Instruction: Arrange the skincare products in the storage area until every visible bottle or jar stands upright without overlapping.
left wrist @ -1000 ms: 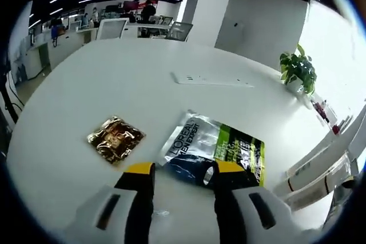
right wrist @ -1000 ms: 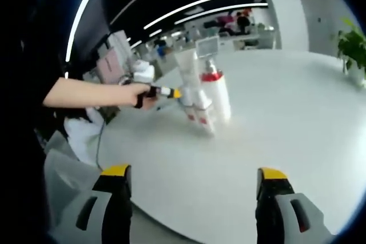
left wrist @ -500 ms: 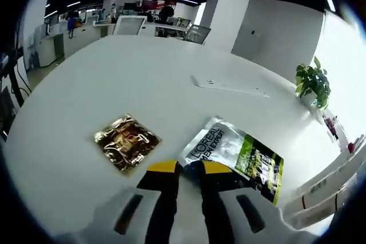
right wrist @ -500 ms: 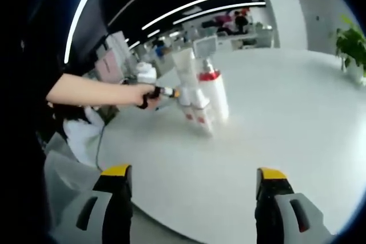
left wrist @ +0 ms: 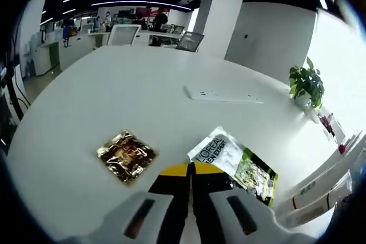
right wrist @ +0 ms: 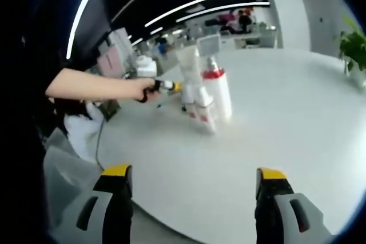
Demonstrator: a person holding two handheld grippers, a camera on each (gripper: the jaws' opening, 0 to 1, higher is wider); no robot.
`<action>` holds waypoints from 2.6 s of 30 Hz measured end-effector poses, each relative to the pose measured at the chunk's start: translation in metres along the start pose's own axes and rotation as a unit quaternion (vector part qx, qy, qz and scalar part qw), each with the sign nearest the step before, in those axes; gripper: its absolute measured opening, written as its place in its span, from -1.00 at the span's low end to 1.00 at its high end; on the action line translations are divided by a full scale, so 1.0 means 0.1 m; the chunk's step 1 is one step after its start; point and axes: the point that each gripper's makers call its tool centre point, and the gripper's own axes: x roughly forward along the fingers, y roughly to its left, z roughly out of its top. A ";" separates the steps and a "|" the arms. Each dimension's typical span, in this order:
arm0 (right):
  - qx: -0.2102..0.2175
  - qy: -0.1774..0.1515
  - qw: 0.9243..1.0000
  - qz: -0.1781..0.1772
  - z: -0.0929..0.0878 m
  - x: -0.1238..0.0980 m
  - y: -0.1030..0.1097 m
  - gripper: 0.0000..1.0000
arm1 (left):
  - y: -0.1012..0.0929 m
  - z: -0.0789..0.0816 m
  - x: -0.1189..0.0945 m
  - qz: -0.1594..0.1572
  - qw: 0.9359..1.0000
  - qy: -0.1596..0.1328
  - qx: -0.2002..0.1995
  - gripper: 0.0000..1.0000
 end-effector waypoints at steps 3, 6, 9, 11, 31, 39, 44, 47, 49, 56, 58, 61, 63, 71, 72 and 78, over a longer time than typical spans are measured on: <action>-0.007 0.003 1.000 0.007 -0.01 0.01 0.03 0.83 | -0.02 0.19 -0.16 -0.013 1.000 -0.020 0.003 -0.91; -0.011 0.006 1.000 0.014 -0.02 0.01 0.06 0.83 | -0.02 0.30 -0.30 -0.017 0.999 -0.033 0.003 -0.91; -0.014 0.011 1.000 0.017 -0.03 0.02 0.07 0.82 | -0.02 0.39 -0.48 -0.022 0.999 -0.044 0.003 -0.91; -0.018 0.018 0.999 0.024 -0.06 0.03 0.10 0.82 | -0.03 0.44 -0.59 -0.025 0.998 -0.049 0.006 -0.91; -0.119 0.053 0.990 0.052 -0.10 0.08 0.39 0.79 | -0.41 0.62 -1.70 -0.083 0.990 -0.100 0.063 -0.91; -0.112 0.012 0.990 0.082 0.13 0.07 0.70 0.80 | -0.58 0.61 -2.17 -0.114 0.983 -0.119 0.078 -0.91; -0.127 0.008 0.986 0.104 0.18 0.08 0.93 0.79 | -0.74 0.56 -2.45 -0.132 0.979 -0.125 0.093 -0.91; -0.128 0.004 0.984 0.120 0.22 0.09 1.05 0.79 | -0.83 0.50 -2.62 -0.137 0.977 -0.124 0.102 -0.91; -0.130 0.002 0.983 0.132 0.25 0.11 1.11 0.79 | -0.87 0.44 -2.73 -0.141 0.977 -0.120 0.104 -0.91; -0.130 -0.023 0.979 0.153 0.43 0.17 1.24 0.79 | -1.04 0.24 -3.07 -0.168 0.974 -0.108 0.107 -0.91; -0.135 -0.023 0.978 0.155 0.47 0.19 1.28 0.79 | -1.12 0.22 -3.20 -0.188 0.970 -0.109 0.105 -0.92; -0.149 -0.028 0.972 0.177 0.54 0.17 1.43 0.81 | -1.22 0.23 -3.38 -0.211 0.966 -0.115 0.100 -0.92; -0.151 -0.031 0.969 0.194 0.56 0.17 1.50 0.81 | -1.29 0.25 -3.48 -0.219 0.963 -0.116 0.102 -0.92; -0.135 -0.049 0.959 0.245 0.70 0.04 1.72 0.83 | -1.67 0.41 -3.80 -0.272 0.946 -0.147 0.100 -0.92; -0.134 -0.054 0.958 0.250 0.73 0.03 1.73 0.85 | -1.70 0.41 -3.83 -0.277 0.944 -0.146 0.103 -0.92; -0.148 -0.056 0.949 0.274 0.79 0.01 1.78 0.92 | -1.90 0.43 -3.99 -0.311 0.931 -0.149 0.116 -0.92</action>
